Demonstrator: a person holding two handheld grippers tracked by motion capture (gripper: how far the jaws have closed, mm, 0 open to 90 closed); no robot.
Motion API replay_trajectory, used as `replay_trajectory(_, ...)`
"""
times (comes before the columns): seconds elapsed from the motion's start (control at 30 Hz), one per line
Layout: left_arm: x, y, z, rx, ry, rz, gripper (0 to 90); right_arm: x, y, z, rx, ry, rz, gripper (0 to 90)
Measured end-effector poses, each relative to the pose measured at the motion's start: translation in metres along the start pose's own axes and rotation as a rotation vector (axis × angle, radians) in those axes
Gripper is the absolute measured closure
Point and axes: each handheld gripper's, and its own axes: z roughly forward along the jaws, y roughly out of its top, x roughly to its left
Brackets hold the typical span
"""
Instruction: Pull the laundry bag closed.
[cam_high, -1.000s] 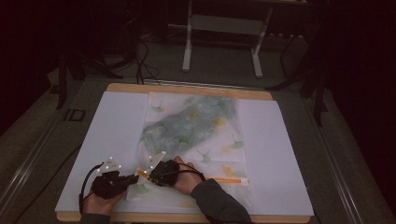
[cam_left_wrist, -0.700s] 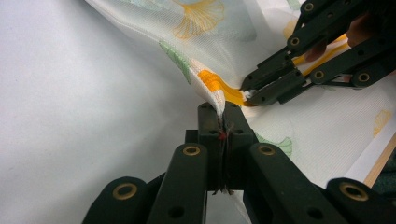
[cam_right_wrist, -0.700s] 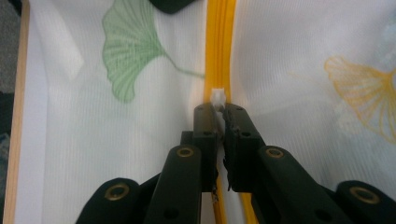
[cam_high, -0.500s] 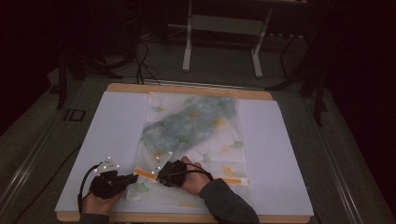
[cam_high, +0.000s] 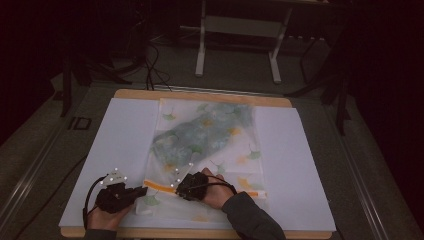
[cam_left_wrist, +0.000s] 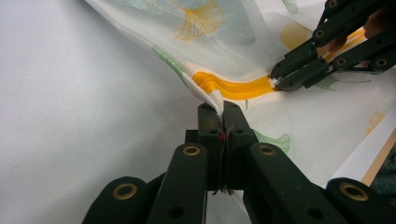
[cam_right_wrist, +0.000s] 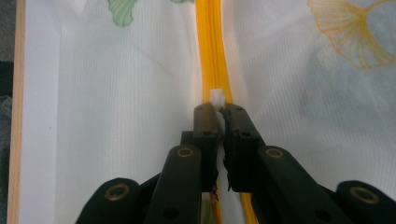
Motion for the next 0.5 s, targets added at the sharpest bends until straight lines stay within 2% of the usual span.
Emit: replay_trajectory(0.5,0.000,0.000,0.000,0.000,-0.002,-0.005,88.5,-0.002,-0.014,-0.011,0.024,-0.014,-0.001,84.4)
